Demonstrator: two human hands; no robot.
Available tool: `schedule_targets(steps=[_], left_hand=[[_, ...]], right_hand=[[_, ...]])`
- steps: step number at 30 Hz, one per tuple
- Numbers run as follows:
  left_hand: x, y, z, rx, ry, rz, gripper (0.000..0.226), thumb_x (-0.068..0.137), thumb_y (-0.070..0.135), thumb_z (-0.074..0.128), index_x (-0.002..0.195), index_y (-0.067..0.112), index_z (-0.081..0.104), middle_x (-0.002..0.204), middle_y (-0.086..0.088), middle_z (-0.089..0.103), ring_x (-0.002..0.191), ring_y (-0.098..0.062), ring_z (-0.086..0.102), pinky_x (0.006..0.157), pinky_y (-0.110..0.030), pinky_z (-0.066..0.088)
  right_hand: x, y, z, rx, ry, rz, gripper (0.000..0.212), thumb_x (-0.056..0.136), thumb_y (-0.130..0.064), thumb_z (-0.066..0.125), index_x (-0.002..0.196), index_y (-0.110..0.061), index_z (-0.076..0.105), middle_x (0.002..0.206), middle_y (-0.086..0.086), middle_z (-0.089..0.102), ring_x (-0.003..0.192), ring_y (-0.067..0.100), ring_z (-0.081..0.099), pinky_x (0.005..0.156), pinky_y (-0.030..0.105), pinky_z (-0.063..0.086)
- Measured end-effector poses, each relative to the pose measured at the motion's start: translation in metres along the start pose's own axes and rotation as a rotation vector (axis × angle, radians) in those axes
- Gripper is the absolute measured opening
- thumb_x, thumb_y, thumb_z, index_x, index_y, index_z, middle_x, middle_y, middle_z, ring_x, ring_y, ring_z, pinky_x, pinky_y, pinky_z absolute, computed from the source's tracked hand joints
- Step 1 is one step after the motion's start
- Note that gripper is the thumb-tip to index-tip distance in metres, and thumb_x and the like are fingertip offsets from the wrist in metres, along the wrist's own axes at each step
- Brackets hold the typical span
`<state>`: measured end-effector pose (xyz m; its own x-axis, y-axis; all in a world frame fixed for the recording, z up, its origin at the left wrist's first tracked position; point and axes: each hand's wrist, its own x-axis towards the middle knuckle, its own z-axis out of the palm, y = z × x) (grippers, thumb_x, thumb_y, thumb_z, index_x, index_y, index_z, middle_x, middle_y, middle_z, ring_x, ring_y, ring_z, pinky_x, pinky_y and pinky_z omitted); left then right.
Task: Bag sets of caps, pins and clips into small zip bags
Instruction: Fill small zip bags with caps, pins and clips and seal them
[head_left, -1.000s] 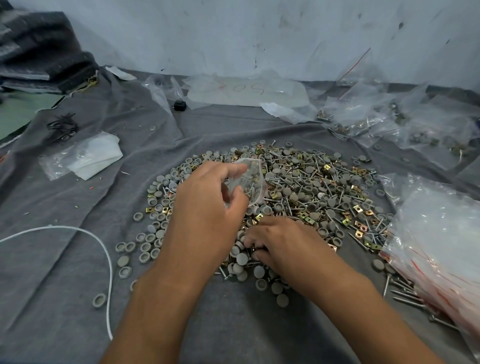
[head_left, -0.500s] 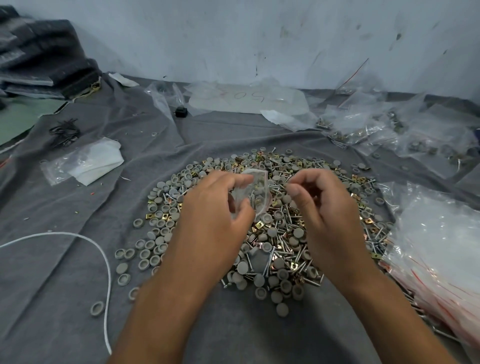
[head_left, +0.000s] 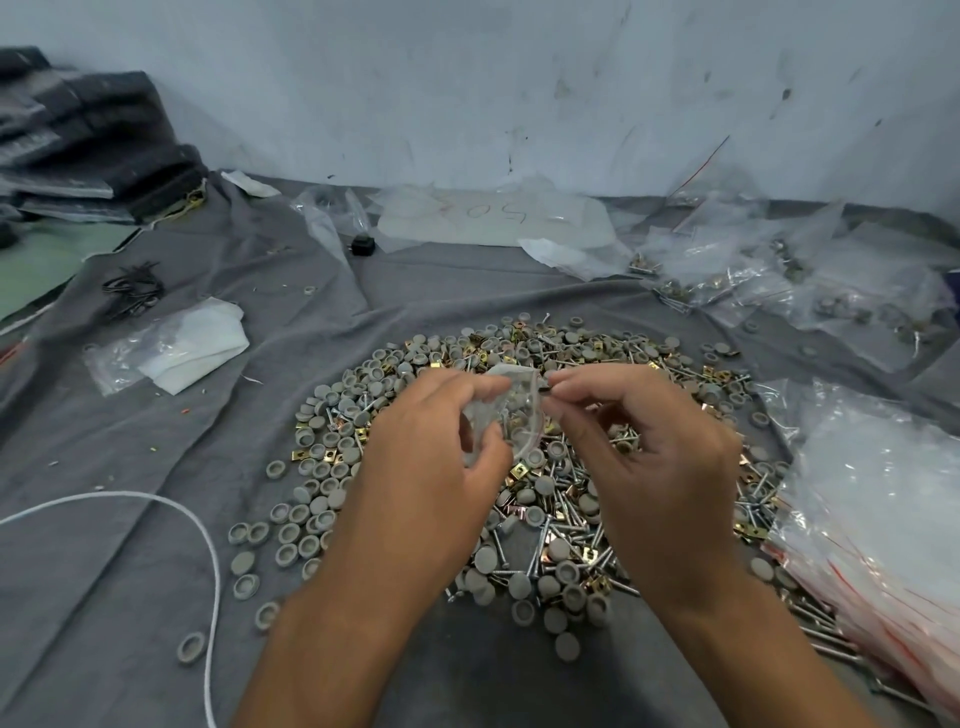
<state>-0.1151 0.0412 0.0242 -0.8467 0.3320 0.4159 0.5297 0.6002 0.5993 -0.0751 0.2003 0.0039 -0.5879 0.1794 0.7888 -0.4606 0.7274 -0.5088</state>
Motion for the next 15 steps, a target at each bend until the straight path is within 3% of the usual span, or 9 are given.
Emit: schedule_targets(steps=[3,6,8,11,15], left_hand=[[0.0,0.0,0.001,-0.008,0.004,0.001,0.032,0.09,0.02,0.068,0.12,0.031,0.066,0.096,0.027,0.053,0.091,0.008,0.053,0.077,0.002,0.034],[0.0,0.0,0.001,-0.017,0.018,0.002,0.031,0.09,0.017,0.066,0.118,0.031,0.067,0.096,0.026,0.055,0.092,0.006,0.054,0.077,0.001,0.036],[0.0,0.001,0.0,-0.028,0.029,0.017,0.03,0.091,0.014,0.062,0.116,0.03,0.068,0.099,0.025,0.058,0.093,0.008,0.055,0.077,0.001,0.036],[0.0,0.003,-0.003,-0.029,0.043,0.081,0.026,0.093,0.014,0.057,0.11,0.029,0.068,0.097,0.023,0.061,0.093,0.006,0.057,0.079,-0.002,0.038],[-0.002,0.005,-0.008,-0.193,0.122,0.143,0.021,0.095,0.017,0.059,0.102,0.036,0.063,0.089,0.018,0.065,0.08,-0.004,0.064,0.064,-0.012,0.048]], right_hand=[[-0.001,0.003,0.002,-0.037,-0.113,0.025,0.012,0.089,-0.014,0.076,0.1,-0.011,0.077,0.101,-0.004,0.074,0.096,-0.001,0.067,0.083,0.008,0.048],[0.001,0.008,-0.001,-0.074,-0.09,0.059,0.011,0.095,-0.014,0.068,0.104,-0.017,0.074,0.105,-0.006,0.069,0.099,0.001,0.063,0.083,0.01,0.045],[0.0,0.012,-0.002,-0.115,-0.127,0.043,0.019,0.099,-0.011,0.061,0.111,-0.02,0.073,0.118,-0.002,0.065,0.11,0.009,0.06,0.091,0.014,0.046],[0.0,0.015,-0.004,-0.209,-0.198,-0.027,0.025,0.1,-0.011,0.058,0.117,-0.019,0.074,0.133,0.006,0.058,0.117,0.022,0.056,0.089,0.025,0.051],[0.007,0.013,-0.012,-0.178,-0.08,-0.068,0.02,0.099,-0.02,0.058,0.107,-0.013,0.074,0.125,0.007,0.064,0.117,0.023,0.059,0.1,0.019,0.041]])
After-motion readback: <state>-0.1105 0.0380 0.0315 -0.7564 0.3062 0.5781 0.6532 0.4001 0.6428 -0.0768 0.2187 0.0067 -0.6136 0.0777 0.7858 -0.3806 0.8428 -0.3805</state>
